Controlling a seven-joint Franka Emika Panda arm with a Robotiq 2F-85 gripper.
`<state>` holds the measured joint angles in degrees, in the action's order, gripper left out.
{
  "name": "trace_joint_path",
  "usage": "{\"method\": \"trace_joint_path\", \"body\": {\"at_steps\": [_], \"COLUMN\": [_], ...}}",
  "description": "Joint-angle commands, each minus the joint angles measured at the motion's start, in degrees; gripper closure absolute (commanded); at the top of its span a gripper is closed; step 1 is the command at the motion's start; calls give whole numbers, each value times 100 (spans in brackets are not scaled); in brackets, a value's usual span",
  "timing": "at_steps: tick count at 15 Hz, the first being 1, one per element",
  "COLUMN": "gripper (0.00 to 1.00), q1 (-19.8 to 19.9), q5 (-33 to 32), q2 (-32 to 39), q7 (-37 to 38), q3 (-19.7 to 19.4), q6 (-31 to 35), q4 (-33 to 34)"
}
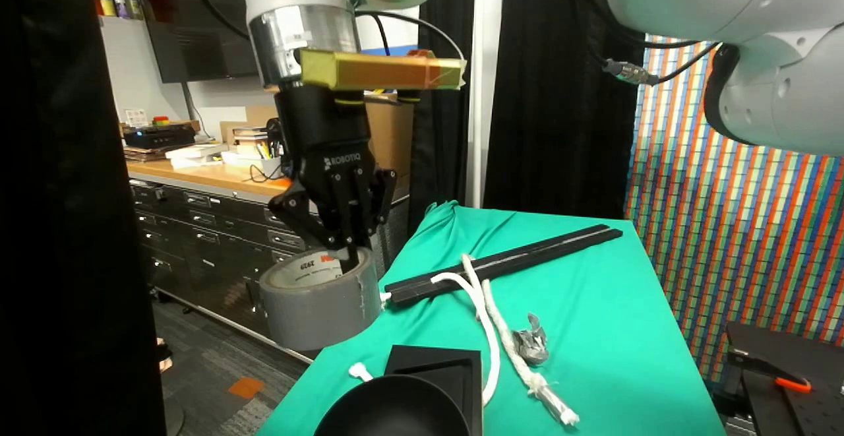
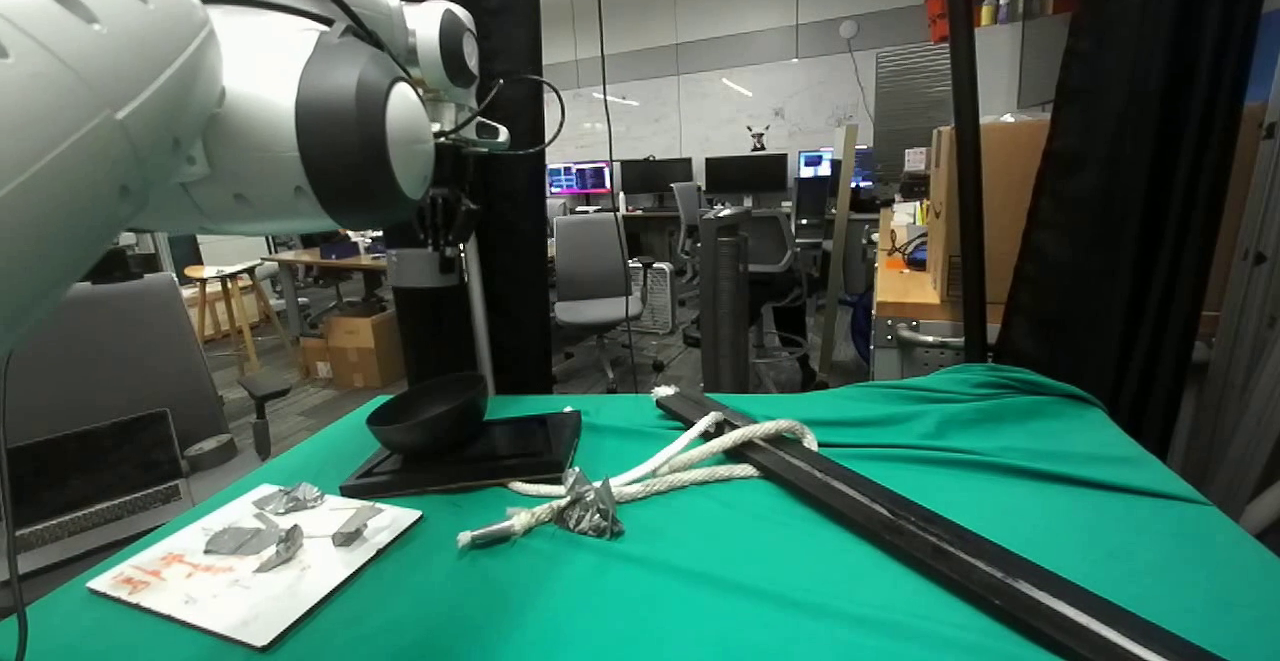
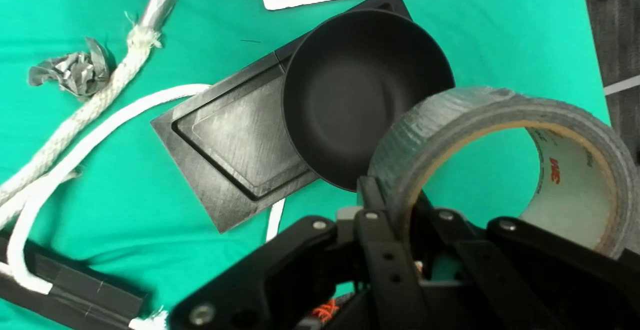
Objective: Put the grey masking tape in the black bowl
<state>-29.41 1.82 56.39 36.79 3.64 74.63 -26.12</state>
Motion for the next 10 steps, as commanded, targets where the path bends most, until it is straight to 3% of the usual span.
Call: {"method": "trace_joint_path", "body": {"at_steps": [1, 10], "gripper": [93, 93], "q1": [169, 294], "q5": [212, 295], "q2": [217, 482], "q7": [91, 224], "q3": [128, 117], "q6": [35, -32], "q4": [108, 139]}}
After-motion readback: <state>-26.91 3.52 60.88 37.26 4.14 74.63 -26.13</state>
